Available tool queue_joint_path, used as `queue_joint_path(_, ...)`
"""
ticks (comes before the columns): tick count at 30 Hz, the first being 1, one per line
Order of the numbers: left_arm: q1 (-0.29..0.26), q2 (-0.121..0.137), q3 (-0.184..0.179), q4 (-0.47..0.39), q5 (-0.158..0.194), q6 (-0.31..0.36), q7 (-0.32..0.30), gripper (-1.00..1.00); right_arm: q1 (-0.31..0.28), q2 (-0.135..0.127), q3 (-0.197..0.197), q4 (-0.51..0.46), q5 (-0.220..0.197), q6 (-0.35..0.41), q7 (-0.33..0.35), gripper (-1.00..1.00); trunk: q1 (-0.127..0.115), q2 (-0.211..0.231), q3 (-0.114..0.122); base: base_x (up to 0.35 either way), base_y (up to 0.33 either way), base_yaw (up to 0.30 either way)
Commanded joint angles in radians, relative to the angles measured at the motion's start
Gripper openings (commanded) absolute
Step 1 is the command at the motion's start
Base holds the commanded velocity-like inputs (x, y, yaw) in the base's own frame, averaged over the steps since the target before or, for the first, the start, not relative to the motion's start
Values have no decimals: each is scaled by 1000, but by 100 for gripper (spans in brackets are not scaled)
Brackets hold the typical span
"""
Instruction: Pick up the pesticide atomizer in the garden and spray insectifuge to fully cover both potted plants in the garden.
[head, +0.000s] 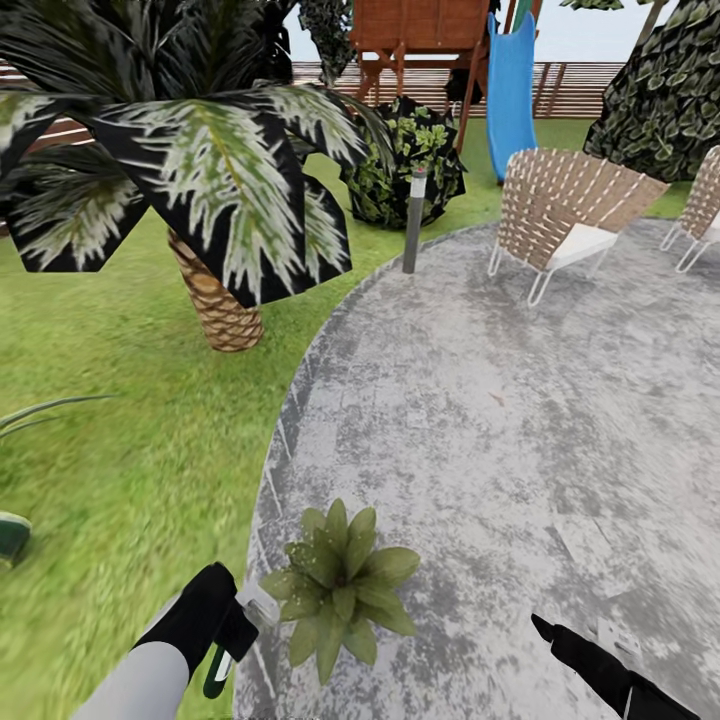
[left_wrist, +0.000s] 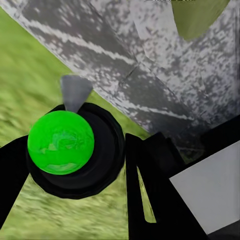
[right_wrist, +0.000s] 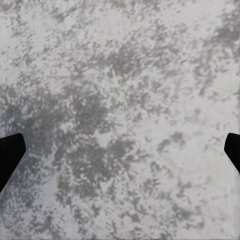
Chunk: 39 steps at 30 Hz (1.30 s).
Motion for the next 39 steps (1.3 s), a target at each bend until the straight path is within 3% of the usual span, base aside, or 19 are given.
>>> queue_joint_path(1,-1,-2,10,-2,-9,3,-8,-100,-1,1,-5,-1,3,5,7,100,0,0,-1,0,-303,250)
queue_joint_path(17,-1,-5,16,-1,-6,3,-8,-100,-1,0,-5,-1,4,5,9,100,0,0,-7,0,-101,156)
queue_joint_path(33,-1,-5,31,-2,-6,4,-8,-100,-1,0,-5,-1,4,5,7,100,0,0,-17,0,-300,235)
queue_joint_path(39,-1,-4,37,-2,-8,3,-8,-100,-1,1,-5,-2,4,5,8,100,0,0,-18,0,-87,67)
